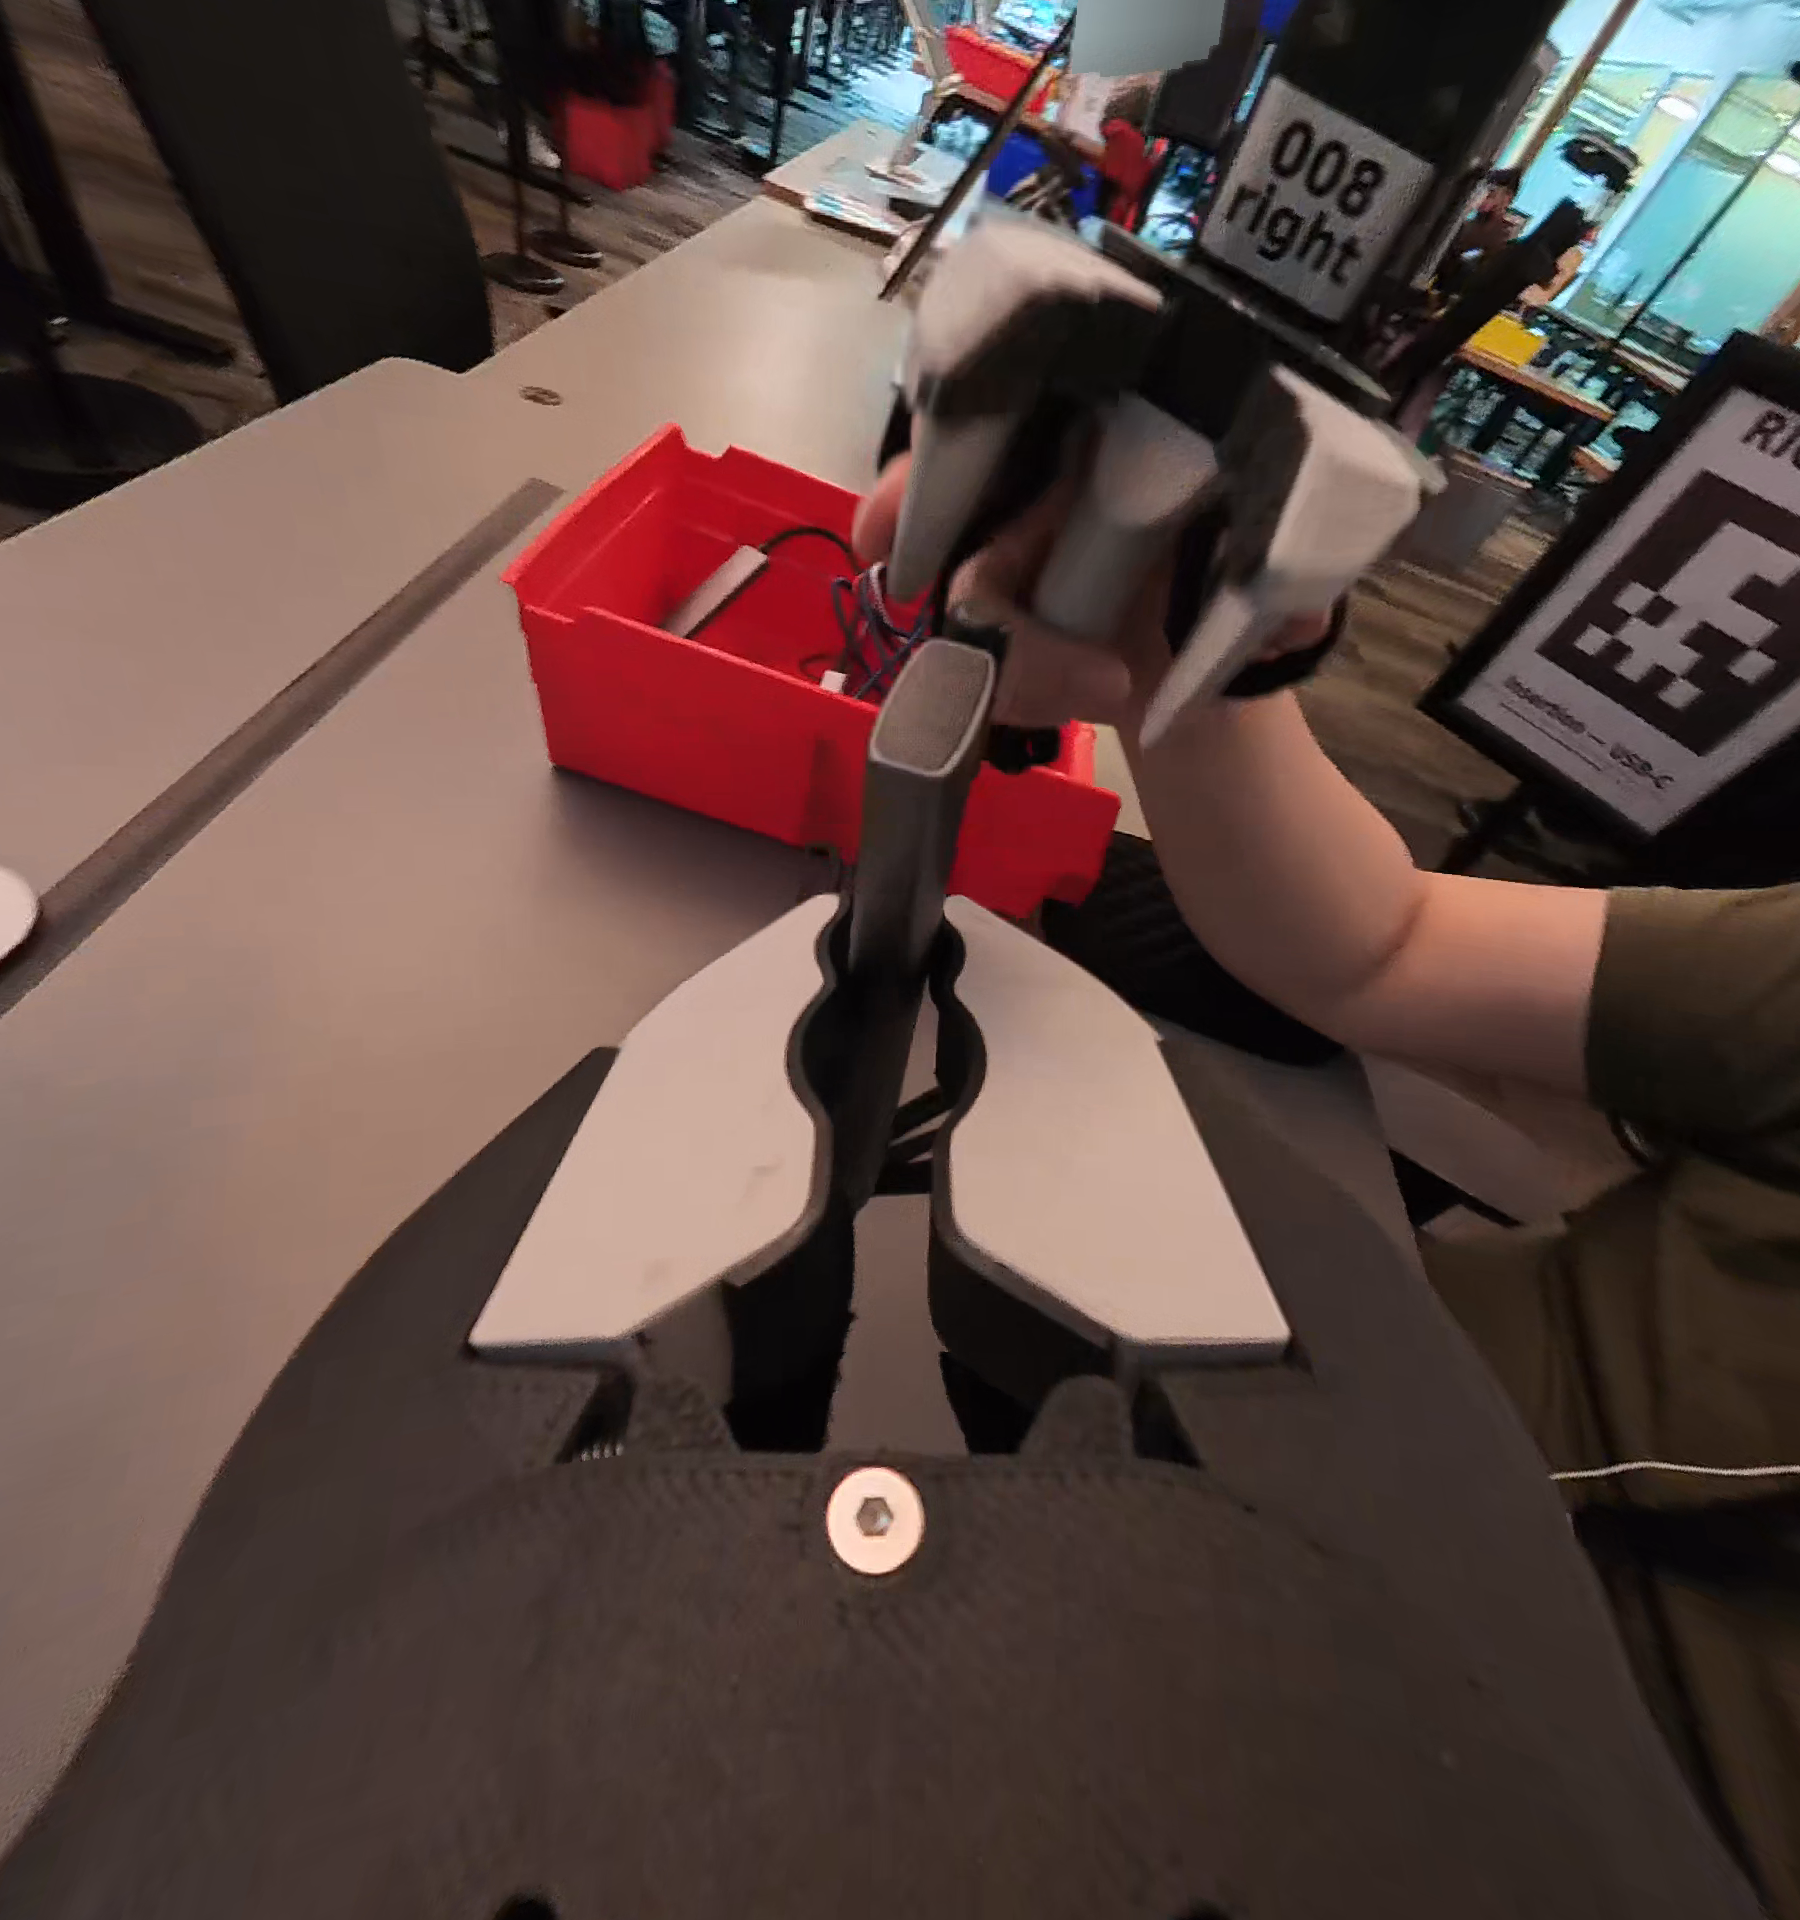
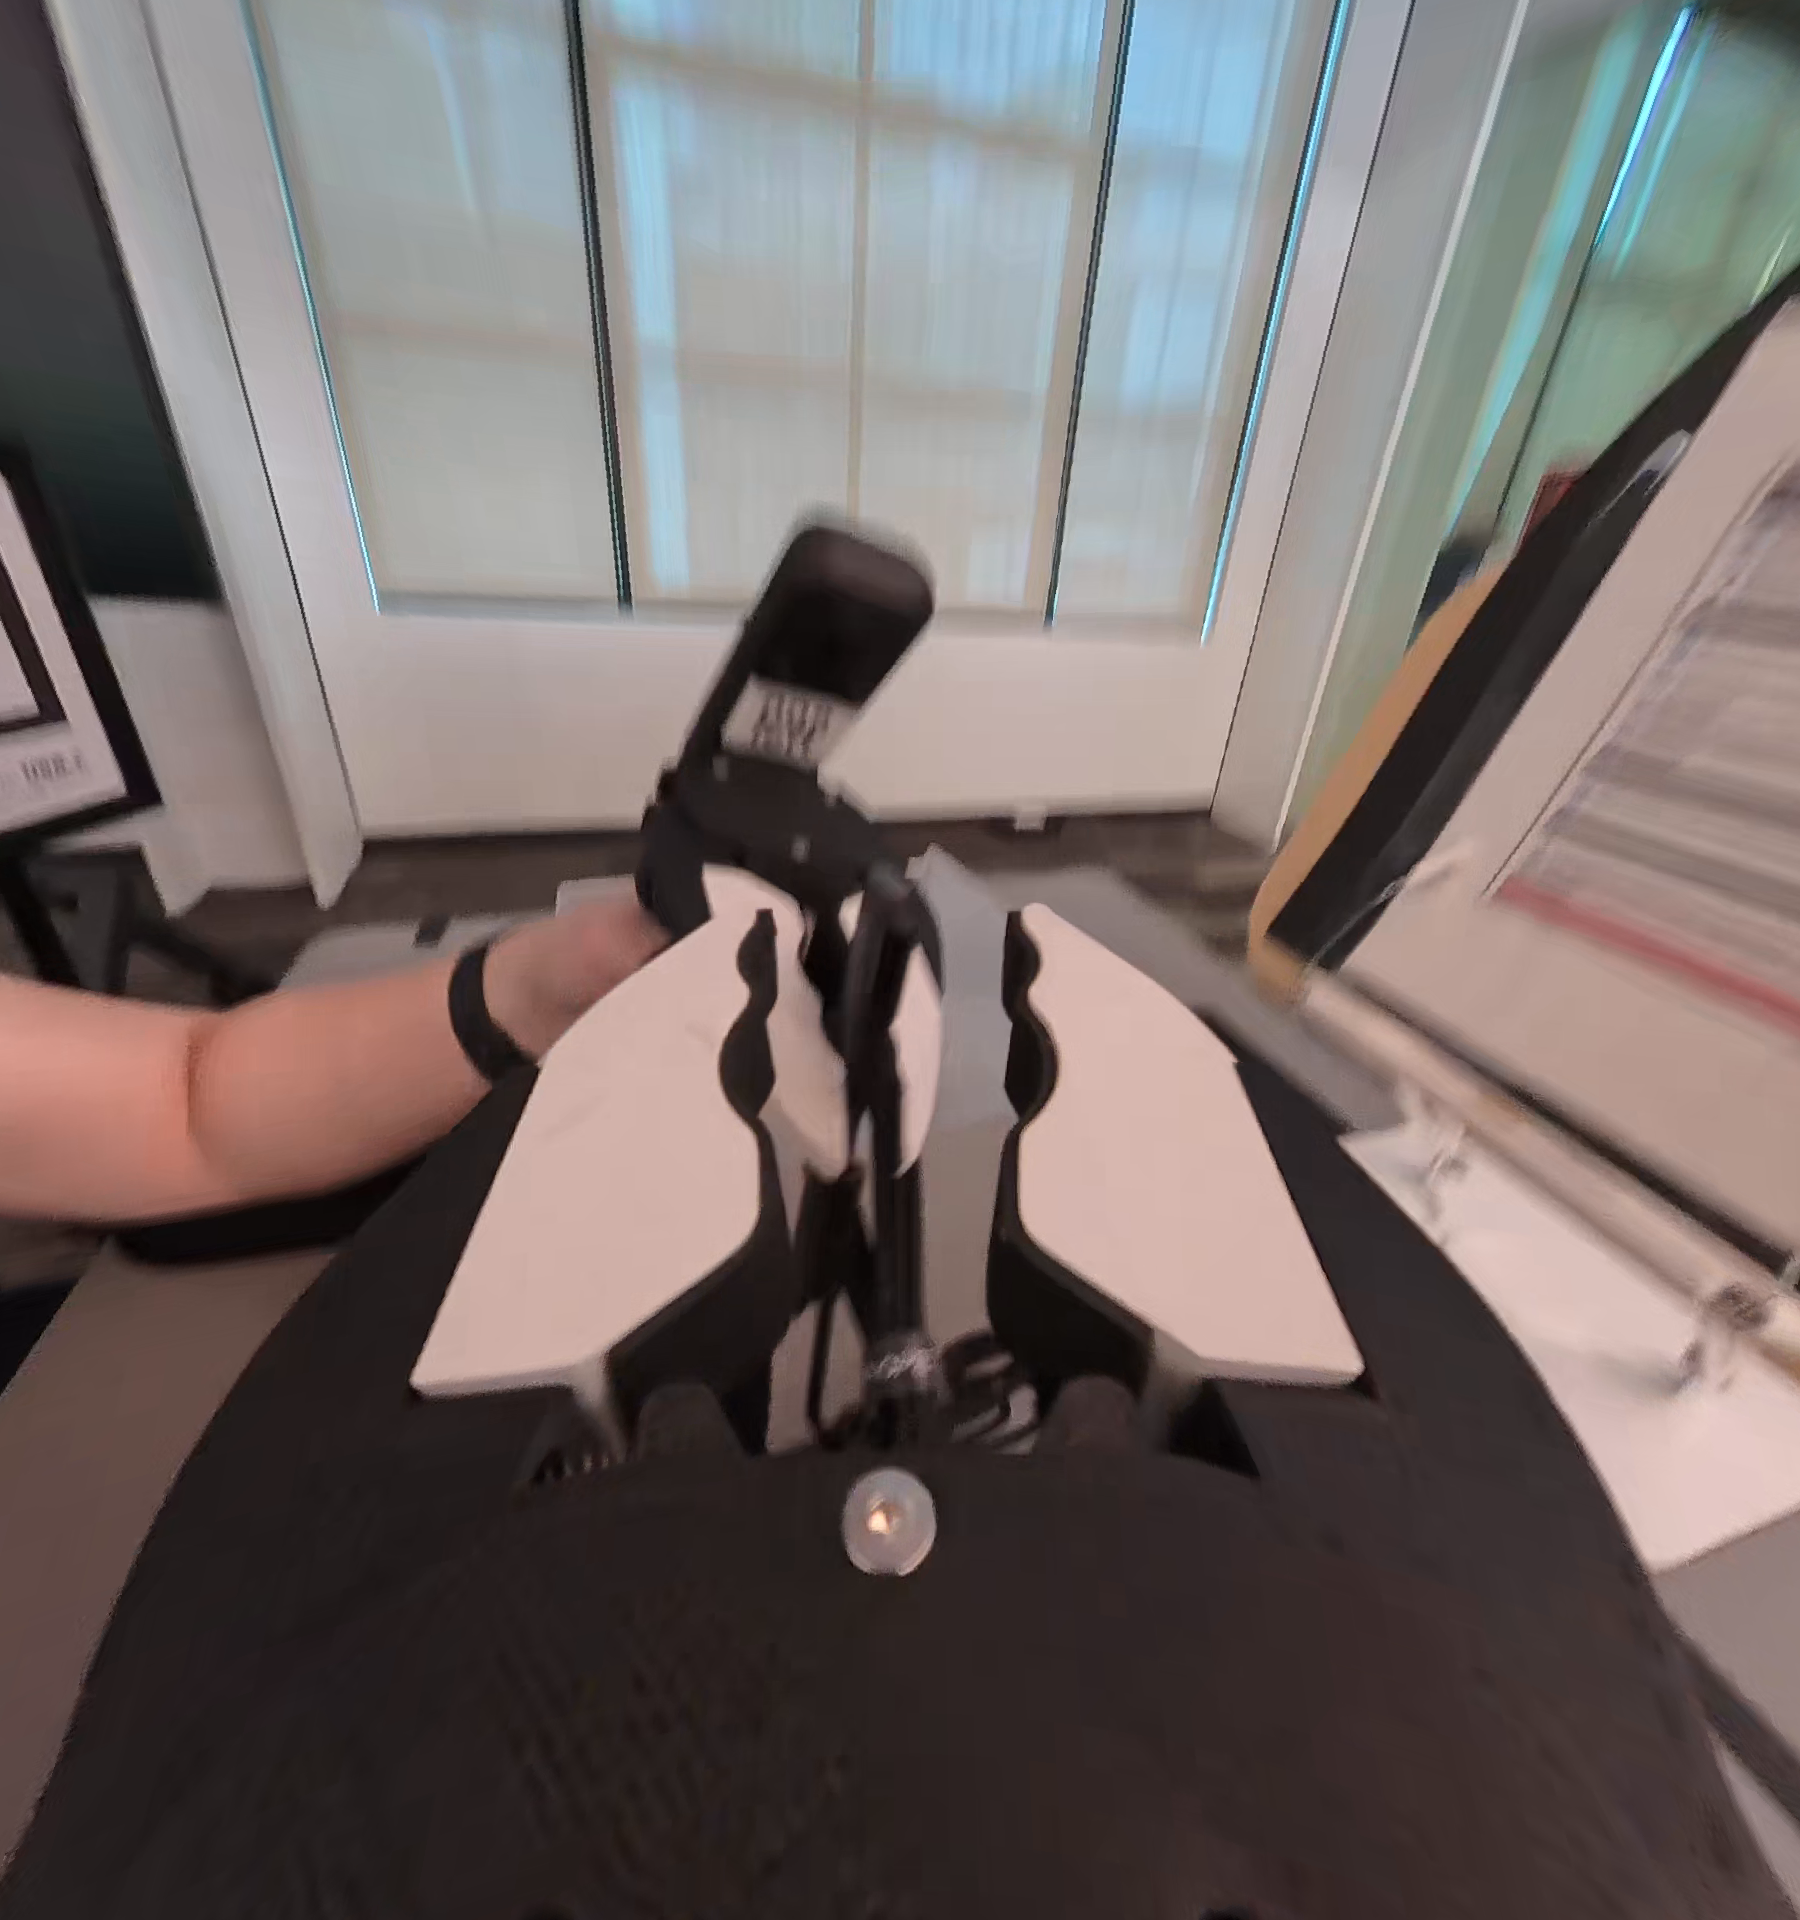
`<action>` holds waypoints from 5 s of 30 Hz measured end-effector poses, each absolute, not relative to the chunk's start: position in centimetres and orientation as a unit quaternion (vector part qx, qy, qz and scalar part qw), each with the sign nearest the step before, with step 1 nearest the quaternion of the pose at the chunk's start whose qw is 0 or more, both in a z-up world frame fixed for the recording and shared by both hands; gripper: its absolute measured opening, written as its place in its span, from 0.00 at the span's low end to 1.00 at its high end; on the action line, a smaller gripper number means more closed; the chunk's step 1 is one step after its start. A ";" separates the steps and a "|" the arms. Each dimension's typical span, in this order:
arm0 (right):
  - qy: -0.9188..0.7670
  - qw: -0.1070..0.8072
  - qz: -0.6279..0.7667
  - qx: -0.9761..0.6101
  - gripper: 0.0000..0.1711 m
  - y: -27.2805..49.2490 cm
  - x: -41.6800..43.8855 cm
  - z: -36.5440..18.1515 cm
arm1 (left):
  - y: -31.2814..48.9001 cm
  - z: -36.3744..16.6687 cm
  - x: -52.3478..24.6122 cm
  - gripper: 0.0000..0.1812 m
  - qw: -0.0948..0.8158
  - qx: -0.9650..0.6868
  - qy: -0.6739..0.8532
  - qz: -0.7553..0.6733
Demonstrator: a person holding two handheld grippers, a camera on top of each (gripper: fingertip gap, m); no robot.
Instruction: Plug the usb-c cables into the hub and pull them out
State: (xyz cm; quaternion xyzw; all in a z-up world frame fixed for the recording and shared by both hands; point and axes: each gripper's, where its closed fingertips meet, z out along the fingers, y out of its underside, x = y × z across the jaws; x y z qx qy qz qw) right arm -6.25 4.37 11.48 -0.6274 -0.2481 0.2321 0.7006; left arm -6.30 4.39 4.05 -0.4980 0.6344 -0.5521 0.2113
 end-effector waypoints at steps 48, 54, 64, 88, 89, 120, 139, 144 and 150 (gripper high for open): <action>-0.240 0.605 0.381 -0.657 0.05 6.8 -8.6 6.8 | 6.1 6.5 -8.7 0.05 0.232 -0.462 0.641 -0.568; -0.238 0.603 0.385 -0.657 0.05 6.7 -8.5 6.7 | 6.1 6.4 -8.7 0.05 0.230 -0.465 0.638 -0.569; -0.256 0.602 0.355 -0.668 0.05 7.0 -8.6 5.9 | 5.8 5.4 -8.3 0.06 0.186 -0.474 0.632 -0.584; -0.274 0.583 0.344 -0.683 0.05 7.3 -9.1 4.6 | 5.9 3.3 -8.7 0.05 0.207 -0.480 0.696 -0.492; -0.274 0.581 0.352 -0.681 0.05 7.2 -9.2 4.6 | 5.9 3.4 -8.8 0.05 0.210 -0.479 0.698 -0.489; -0.317 0.548 0.339 -0.696 0.06 6.2 -10.2 4.0 | 5.1 2.9 -9.6 0.05 0.215 -0.463 0.739 -0.440; -0.298 0.541 0.351 -0.704 0.06 6.6 -10.1 3.6 | 5.5 2.8 -9.6 0.05 0.223 -0.475 0.740 -0.420; -0.324 0.506 0.356 -0.716 0.06 5.8 -10.5 2.8 | 4.8 2.1 -10.1 0.05 0.198 -0.466 0.756 -0.415; -0.317 0.492 0.303 -0.752 0.06 5.4 -7.0 1.9 | 7.9 2.5 -11.9 0.05 0.244 -0.507 0.755 -0.337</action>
